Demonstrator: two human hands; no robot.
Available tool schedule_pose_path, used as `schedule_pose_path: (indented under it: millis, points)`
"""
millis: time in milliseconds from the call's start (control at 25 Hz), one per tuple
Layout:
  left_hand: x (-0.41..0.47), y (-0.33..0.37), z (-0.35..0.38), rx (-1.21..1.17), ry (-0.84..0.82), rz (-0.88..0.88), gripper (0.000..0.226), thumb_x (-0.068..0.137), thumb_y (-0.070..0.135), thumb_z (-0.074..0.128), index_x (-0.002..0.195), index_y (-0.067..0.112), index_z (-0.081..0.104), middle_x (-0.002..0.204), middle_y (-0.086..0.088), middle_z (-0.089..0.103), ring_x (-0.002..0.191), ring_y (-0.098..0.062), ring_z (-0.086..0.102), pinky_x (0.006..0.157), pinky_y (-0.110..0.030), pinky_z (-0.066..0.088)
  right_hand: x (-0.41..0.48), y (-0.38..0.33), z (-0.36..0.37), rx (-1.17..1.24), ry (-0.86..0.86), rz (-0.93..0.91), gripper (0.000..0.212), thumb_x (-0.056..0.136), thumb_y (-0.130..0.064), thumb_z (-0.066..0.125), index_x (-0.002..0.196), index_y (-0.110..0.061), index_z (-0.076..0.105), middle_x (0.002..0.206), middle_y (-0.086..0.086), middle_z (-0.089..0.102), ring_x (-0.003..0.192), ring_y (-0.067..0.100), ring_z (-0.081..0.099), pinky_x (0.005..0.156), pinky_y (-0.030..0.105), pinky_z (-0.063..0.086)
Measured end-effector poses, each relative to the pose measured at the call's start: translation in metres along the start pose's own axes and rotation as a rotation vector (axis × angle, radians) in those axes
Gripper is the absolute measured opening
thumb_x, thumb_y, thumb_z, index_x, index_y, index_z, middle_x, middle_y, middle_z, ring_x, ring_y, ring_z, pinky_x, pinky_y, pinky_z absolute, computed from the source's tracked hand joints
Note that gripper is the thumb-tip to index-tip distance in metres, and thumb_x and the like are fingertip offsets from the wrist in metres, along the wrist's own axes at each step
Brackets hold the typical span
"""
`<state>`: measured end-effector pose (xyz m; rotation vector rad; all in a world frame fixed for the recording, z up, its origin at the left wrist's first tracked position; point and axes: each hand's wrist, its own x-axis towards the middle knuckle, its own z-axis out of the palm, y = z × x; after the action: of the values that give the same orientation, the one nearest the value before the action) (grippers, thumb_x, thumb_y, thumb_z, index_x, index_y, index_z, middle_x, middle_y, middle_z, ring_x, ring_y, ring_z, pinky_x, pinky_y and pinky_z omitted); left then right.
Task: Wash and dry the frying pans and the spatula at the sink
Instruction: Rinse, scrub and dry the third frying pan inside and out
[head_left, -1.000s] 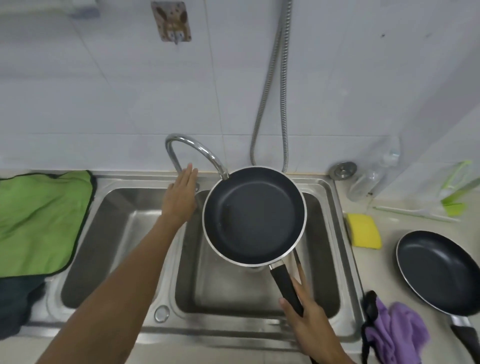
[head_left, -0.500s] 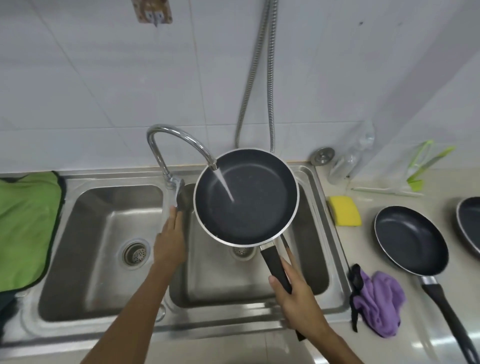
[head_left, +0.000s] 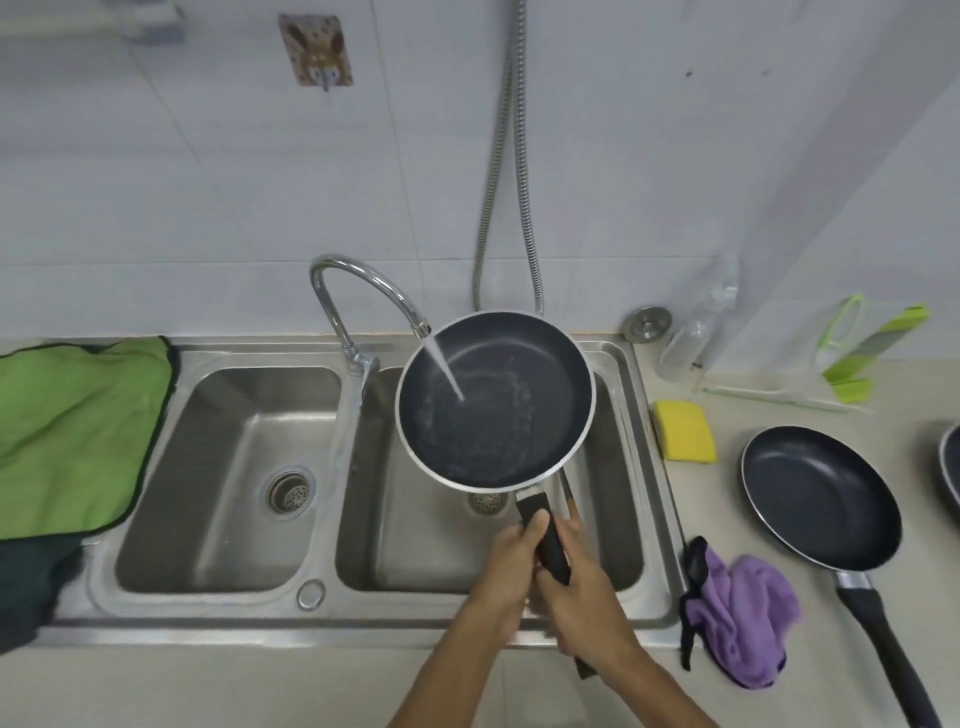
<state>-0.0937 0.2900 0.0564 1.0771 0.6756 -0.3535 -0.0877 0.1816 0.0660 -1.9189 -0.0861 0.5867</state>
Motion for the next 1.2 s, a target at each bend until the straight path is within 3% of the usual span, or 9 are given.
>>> schedule_pose_path:
  millis: [80,200,320,440,520,640,760,960,1200]
  points:
    - [0.007,0.006,-0.009,0.054,0.110,0.025,0.037,0.106,0.029,0.052,0.113,0.001,0.076,0.110,-0.011,0.079,0.108,-0.025,0.074,0.095,-0.032,0.057,0.011,0.001,0.015,0.008,-0.031,0.008,0.040,0.101,-0.022,0.055,0.126,-0.053,0.048,0.097,-0.014,0.069,0.080,0.003,0.070,0.066,0.016,0.052]
    - [0.001,0.002,-0.025,0.115,0.213,0.062,0.037,0.106,0.031,0.052,0.110,0.004,0.077,0.108,-0.012,0.079,0.103,-0.022,0.076,0.088,-0.030,0.059,0.009,0.011,0.026,0.023,-0.157,0.018,0.047,0.098,-0.024,0.055,0.136,-0.051,0.047,0.101,-0.002,0.072,0.074,0.010,0.068,0.063,0.024,0.053]
    - [0.005,-0.025,-0.005,0.259,0.180,0.060,0.039,0.105,0.037,0.053,0.107,0.007,0.078,0.105,-0.010,0.080,0.104,-0.022,0.075,0.100,-0.040,0.057,0.005,0.025,-0.011,-0.015,-0.187,0.009,0.057,0.097,-0.014,0.055,0.138,-0.053,0.046,0.109,0.002,0.069,0.070,0.006,0.067,0.057,0.021,0.051]
    - [0.024,-0.019,0.014,0.291,0.214,0.116,0.043,0.103,0.043,0.054,0.106,0.007,0.078,0.103,-0.011,0.080,0.103,-0.025,0.076,0.102,-0.047,0.055,0.021,0.025,-0.026,-0.028,-0.131,-0.009,0.050,0.100,-0.018,0.054,0.129,-0.058,0.047,0.112,-0.004,0.068,0.084,0.004,0.070,0.074,0.034,0.061]
    - [0.031,-0.005,0.001,0.198,0.265,0.143,0.043,0.102,0.042,0.056,0.107,0.004,0.077,0.103,-0.015,0.079,0.103,-0.028,0.075,0.101,-0.047,0.056,0.030,0.013,-0.011,-0.021,-0.147,-0.050,0.049,0.101,-0.022,0.054,0.132,-0.059,0.044,0.112,-0.011,0.068,0.094,0.001,0.068,0.082,0.026,0.059]
    - [0.014,-0.011,-0.018,0.141,0.313,0.137,0.040,0.104,0.037,0.055,0.110,0.004,0.076,0.104,-0.015,0.079,0.104,-0.028,0.075,0.099,-0.043,0.057,0.018,0.005,0.001,-0.034,-0.234,-0.064,0.060,0.099,-0.017,0.055,0.141,-0.056,0.038,0.105,-0.013,0.070,0.084,-0.003,0.068,0.069,0.013,0.053]
    - [0.003,-0.027,0.014,0.114,0.213,0.133,0.037,0.105,0.034,0.055,0.110,0.003,0.076,0.106,-0.014,0.079,0.105,-0.028,0.075,0.102,-0.044,0.056,0.007,0.012,-0.028,-0.083,-0.219,-0.033,0.060,0.098,-0.015,0.056,0.136,-0.058,0.041,0.110,-0.010,0.069,0.087,0.001,0.069,0.073,0.021,0.058]
    - [0.030,0.002,0.015,0.065,0.276,0.209,0.043,0.099,0.042,0.059,0.109,0.003,0.075,0.105,-0.016,0.079,0.105,-0.030,0.074,0.099,-0.041,0.057,0.032,-0.005,-0.021,-0.066,-0.138,-0.089,0.038,0.102,-0.026,0.054,0.128,-0.053,0.049,0.100,-0.006,0.067,0.075,0.007,0.068,0.065,0.029,0.055]
    - [0.009,-0.026,0.006,0.137,0.268,0.164,0.036,0.103,0.036,0.057,0.102,0.005,0.075,0.097,-0.010,0.079,0.094,-0.020,0.076,0.087,-0.033,0.060,0.010,0.010,-0.024,-0.088,-0.243,-0.055,0.061,0.098,-0.013,0.055,0.134,-0.062,0.044,0.104,-0.013,0.073,0.082,0.001,0.070,0.072,0.023,0.057]
